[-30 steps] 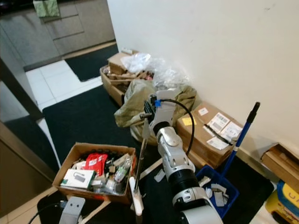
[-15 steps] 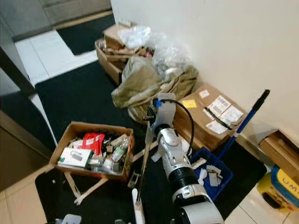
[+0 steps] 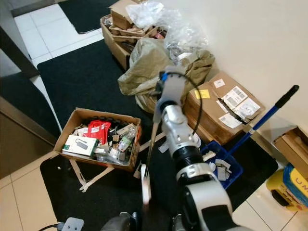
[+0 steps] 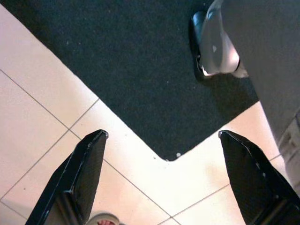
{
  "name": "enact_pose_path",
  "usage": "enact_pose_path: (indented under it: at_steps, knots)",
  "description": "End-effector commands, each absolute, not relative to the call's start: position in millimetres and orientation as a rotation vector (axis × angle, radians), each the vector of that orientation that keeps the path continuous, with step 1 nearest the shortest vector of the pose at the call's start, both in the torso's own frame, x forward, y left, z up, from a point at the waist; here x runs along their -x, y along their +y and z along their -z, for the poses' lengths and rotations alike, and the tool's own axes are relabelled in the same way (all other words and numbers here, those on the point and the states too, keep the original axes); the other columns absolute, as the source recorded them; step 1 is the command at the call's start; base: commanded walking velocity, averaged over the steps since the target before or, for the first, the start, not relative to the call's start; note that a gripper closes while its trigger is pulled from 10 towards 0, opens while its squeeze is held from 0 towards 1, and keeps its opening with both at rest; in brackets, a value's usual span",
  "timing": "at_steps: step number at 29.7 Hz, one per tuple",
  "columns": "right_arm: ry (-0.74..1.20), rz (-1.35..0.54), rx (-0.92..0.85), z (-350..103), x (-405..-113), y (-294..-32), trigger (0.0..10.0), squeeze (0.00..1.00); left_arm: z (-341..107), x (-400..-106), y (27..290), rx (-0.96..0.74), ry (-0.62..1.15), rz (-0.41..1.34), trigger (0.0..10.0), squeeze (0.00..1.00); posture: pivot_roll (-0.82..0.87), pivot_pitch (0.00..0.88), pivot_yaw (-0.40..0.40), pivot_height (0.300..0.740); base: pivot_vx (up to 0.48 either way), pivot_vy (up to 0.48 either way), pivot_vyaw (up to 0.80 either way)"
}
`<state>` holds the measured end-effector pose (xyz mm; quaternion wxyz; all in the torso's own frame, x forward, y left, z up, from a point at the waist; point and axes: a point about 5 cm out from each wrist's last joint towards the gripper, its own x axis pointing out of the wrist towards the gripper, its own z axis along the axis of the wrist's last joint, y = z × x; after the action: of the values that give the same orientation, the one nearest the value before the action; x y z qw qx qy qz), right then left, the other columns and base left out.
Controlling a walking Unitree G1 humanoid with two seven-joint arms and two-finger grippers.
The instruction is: Sweep floor
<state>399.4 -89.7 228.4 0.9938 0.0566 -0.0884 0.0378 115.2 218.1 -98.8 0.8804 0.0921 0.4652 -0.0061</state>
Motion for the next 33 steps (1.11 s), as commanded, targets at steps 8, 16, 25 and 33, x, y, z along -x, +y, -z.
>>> enact_pose_path:
  at_steps: [8, 16, 25, 33]
  knots:
    - [-0.295, -0.025, -0.134, -256.9, -399.4, -87.0, 10.0, 0.0, 104.1, -97.8, 216.4, -0.203, 1.022, 0.038, 10.0, 0.0, 0.03, 0.324, 0.013, 0.74, 0.0, 0.0, 0.0]
    - [-0.188, -0.079, -0.273, -234.1, -394.3, -51.9, 10.0, 0.0, 103.7, -96.7, 216.6, -0.2, 1.011, 0.037, 10.0, 0.0, 0.04, 0.331, 0.01, 0.74, 0.0, 0.0, 0.0]
    - [-0.045, -0.13, -0.303, -193.7, -379.6, -24.0, 10.0, 0.0, 104.4, -90.8, 217.0, -0.198, 1.013, 0.038, 10.0, 0.0, 0.04, 0.349, 0.013, 0.74, 0.0, 0.0, 0.0]
    - [-0.039, -0.125, -0.193, -179.8, -375.5, -30.2, 10.0, 0.0, 104.4, -90.2, 215.9, -0.189, 1.009, 0.036, 10.0, 0.0, 0.03, 0.354, 0.014, 0.74, 0.0, 0.0, 0.0]
